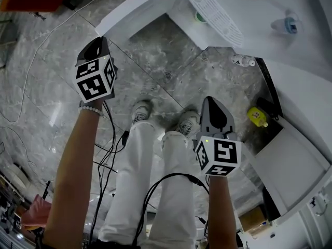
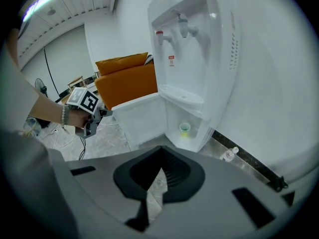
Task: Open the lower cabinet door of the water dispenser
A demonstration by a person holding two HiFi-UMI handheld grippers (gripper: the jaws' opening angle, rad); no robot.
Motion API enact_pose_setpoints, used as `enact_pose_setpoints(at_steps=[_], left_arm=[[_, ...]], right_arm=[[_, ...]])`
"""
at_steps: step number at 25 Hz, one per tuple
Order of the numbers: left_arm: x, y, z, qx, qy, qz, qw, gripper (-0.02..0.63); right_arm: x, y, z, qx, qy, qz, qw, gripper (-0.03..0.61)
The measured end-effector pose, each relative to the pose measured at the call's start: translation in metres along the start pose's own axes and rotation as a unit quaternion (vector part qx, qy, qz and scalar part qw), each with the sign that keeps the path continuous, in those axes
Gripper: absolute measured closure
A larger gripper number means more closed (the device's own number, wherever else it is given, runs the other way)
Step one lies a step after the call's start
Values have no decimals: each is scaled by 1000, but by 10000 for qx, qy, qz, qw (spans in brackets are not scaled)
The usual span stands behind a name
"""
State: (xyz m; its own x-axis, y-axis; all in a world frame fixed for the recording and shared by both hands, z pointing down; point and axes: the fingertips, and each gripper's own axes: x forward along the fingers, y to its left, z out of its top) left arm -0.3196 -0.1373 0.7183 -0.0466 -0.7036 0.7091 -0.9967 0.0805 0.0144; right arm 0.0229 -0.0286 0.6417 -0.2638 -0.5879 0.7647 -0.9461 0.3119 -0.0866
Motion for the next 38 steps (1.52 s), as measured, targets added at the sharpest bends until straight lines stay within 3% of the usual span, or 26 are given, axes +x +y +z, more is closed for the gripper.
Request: enact_pose_setpoints(at_steps=[6,13,21,30,38], left_arm=[[-34,-20,12,-65,-158,-253,9995,600],[-103,-87,38,797,-335,-1071,9905,600],[-180,-138,103,925,-658,-1704,9788,600],[-267,-182,178,1281,-971,-2376,9580,600],[-336,-188,227,1493,-1178,-2513,9490,600]], right_arm=[[-9,0,24,116,-219,-1,9997,575],[-44,-6,62,86,-533,76,9985,575],[-106,-13,117,151,-1039,-13,9945,575],[-188,-15,181,161,-1546,-26,9878,575],[-257,-25,230,13,-1936,-126,9810,575]])
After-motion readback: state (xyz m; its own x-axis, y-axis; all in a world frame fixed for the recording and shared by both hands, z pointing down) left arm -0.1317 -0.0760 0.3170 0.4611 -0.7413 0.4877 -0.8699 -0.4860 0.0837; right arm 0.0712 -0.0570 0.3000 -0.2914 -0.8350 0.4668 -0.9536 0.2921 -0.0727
